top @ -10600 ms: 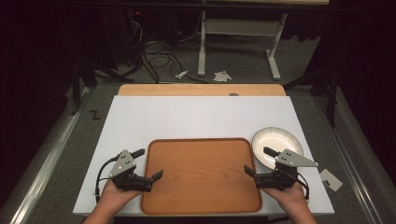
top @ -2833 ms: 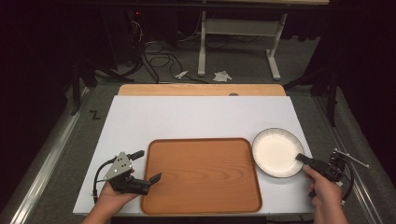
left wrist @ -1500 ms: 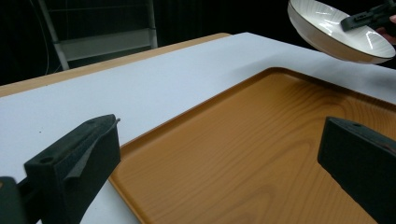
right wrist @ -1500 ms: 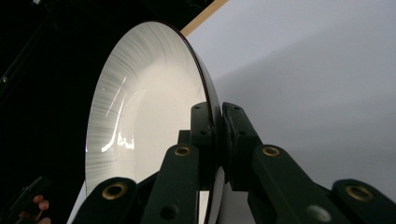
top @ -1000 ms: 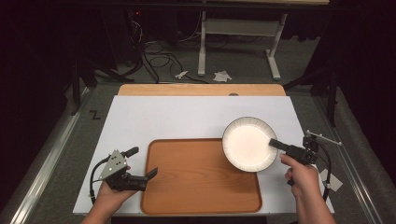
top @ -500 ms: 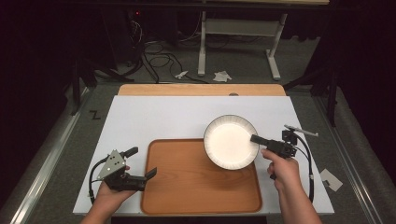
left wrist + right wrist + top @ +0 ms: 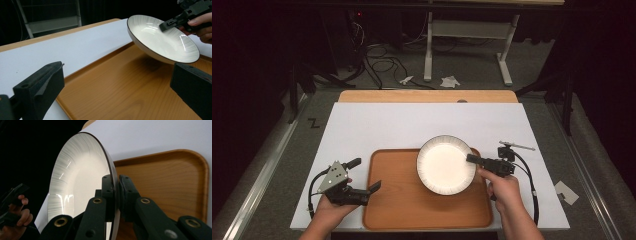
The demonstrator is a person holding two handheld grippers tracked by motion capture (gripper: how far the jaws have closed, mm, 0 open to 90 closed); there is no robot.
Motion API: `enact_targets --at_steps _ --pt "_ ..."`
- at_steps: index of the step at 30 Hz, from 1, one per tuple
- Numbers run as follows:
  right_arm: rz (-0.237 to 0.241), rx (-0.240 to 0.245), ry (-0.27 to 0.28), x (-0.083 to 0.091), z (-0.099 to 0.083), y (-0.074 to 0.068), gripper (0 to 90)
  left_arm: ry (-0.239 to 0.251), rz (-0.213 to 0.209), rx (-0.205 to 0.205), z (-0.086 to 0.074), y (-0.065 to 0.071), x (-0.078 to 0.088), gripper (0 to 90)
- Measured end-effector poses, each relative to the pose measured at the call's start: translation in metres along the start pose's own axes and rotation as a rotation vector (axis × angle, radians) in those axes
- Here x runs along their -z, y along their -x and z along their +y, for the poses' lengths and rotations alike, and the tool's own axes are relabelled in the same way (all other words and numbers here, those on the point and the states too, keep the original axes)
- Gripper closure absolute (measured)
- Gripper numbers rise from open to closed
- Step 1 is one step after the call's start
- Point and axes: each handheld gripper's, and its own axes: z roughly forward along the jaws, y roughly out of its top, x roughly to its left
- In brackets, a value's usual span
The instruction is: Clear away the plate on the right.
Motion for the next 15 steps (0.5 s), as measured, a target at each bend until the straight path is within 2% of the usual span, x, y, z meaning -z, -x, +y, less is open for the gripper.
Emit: enact_targets --at_steps 15 --pt "0.001 0.045 -0.071 -0.016 -0.010 -0.012 84.5 0.008 0.003 0.003 0.001 -0.001 0.001 0.3"
